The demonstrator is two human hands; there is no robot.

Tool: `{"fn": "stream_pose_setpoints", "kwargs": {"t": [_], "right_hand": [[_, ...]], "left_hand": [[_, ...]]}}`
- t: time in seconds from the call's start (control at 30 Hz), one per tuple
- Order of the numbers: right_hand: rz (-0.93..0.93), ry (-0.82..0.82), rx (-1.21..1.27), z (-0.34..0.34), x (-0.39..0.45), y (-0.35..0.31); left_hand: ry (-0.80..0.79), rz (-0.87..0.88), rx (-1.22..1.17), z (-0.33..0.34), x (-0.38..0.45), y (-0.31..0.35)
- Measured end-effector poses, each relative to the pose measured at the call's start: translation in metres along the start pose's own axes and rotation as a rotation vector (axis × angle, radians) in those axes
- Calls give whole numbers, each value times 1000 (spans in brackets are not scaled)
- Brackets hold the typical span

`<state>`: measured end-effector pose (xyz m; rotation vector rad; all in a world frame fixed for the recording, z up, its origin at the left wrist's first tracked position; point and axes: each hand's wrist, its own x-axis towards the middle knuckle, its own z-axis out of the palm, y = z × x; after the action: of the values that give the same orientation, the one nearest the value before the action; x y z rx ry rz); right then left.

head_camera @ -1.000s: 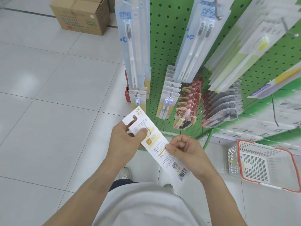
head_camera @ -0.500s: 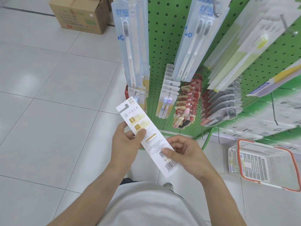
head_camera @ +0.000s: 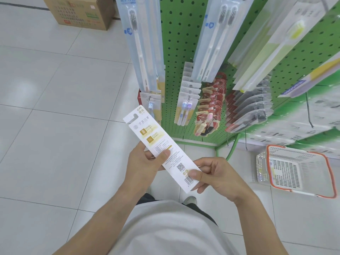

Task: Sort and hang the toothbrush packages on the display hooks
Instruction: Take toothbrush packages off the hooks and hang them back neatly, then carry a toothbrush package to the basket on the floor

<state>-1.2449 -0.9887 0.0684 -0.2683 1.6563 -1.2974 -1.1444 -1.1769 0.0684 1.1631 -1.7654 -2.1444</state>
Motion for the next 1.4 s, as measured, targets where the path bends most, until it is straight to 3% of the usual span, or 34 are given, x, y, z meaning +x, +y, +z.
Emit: {"fn": "stream_pose_setpoints", "kwargs": {"t": [0.27,0.4,0.53,0.67,0.8,0.9,1.17,1.3,1.4], "right_hand": [[-9,15,97,15,-15,18],[-75,150,194,24,-33,40],[-130,333,263,16,-60,72],[-182,606,81,-6,-89,105],[-260,718,-126,-27,-127,134],[-281,783,-223,-58,-164,158],[-261,938,-138,-140,-253,206],[-88,990,-152,-197,-268,232],[13,912,-40,-252,-278,241]], "left_hand": [[-164,-31,107,-4,-7,-13],[-264,-44,196,5,-8,-22],[-233,-85,280,33,-15,-38],[-132,22,277,94,-46,-58],[-264,-13,237,175,-99,-78],[-298,61,225,228,-129,-91],[-427,-49,280,335,-168,-134],[-455,-178,256,395,-166,-151],[-488,-249,256,447,-158,-162]]}}
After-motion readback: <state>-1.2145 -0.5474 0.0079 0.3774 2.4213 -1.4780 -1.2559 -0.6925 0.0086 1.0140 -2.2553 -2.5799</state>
